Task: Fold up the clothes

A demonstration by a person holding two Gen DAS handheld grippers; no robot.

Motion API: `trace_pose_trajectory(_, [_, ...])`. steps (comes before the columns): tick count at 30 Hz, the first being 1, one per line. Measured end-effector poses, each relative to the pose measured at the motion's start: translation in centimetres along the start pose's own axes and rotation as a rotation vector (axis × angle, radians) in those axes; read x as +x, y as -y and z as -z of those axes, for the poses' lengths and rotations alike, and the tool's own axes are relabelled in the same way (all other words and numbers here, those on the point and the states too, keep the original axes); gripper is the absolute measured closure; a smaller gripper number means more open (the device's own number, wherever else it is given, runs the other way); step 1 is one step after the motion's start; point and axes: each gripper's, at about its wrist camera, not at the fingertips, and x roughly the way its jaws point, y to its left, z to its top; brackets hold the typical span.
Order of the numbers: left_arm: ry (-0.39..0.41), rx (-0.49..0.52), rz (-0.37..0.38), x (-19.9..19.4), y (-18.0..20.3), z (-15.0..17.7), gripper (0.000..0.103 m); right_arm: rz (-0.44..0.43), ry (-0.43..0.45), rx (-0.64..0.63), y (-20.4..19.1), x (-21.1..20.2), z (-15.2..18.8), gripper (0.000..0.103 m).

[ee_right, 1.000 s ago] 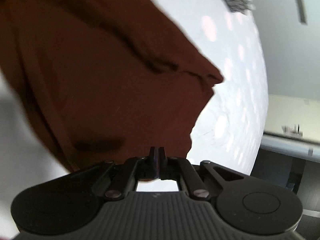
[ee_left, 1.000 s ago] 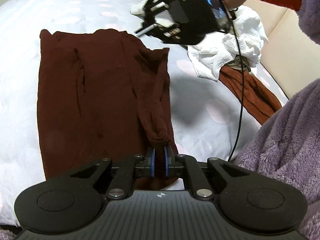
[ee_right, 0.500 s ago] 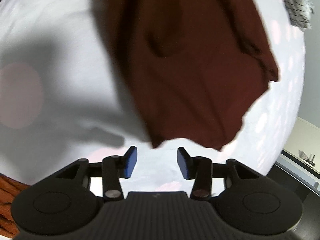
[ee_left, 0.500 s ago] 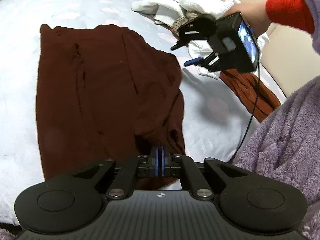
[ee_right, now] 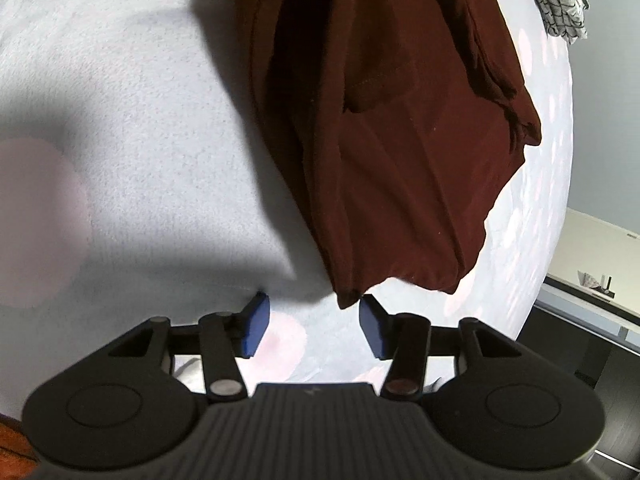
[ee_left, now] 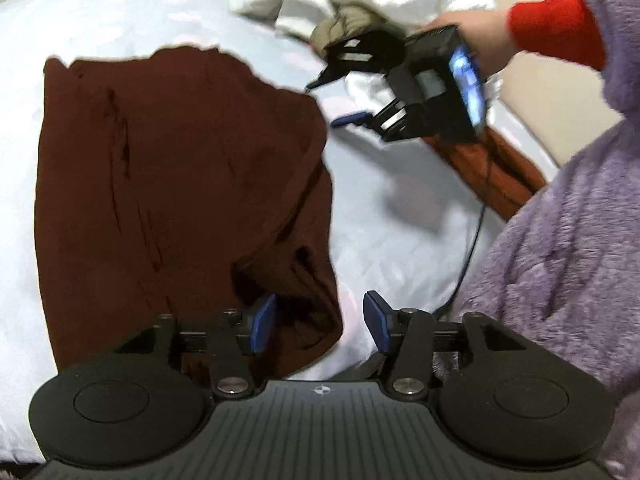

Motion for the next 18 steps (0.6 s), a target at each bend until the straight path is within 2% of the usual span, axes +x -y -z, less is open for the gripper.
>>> trace_pose_trajectory(4, [-0.001, -0.056, -0.022, 1.0, -0.6, -0.5, 0.058, 0.023, 0.015, 0.000, -0.1, -0.2, 0.1, 0.049])
trace_pose_trajectory(8, [0.038, -0.040, -0.077, 1.4, -0.4, -1.4, 0.058, 0.036, 0.024, -0.003, -0.1, -0.3, 0.4, 0.049])
trace_pose_trajectory(9, [0.043, -0.028, -0.085, 1.5, -0.2, -1.6, 0.061, 0.042, 0.026, -0.014, -0.1, -0.1, 0.6, 0.049])
trace_pose_trajectory(10, [0.047, -0.015, -0.093, 1.6, -0.1, -1.7, 0.073, 0.051, 0.029, -0.028, -0.3, 0.0, 0.6, 0.049])
trace_pose_trajectory(12, [0.046, 0.020, -0.100, 1.8, 0.4, -1.9, 0.088, 0.071, 0.034, -0.052, -0.3, 0.6, 0.4, 0.050])
trace_pose_trajectory(13, [0.057, 0.021, -0.099, 1.6, 0.3, -1.8, 0.092, 0.084, 0.035, -0.048, -0.3, 0.7, 0.3, 0.050])
trace_pose_trajectory(15, [0.076, 0.006, -0.099, 1.2, 0.1, -1.8, 0.094, 0.109, 0.038, -0.039, -0.3, 0.8, 0.1, 0.051])
trace_pose_trajectory(18, [0.088, -0.100, -0.111, 0.4, -1.7, -1.4, 0.095, 0.146, 0.043, -0.021, 0.2, 1.3, 0.0, 0.051])
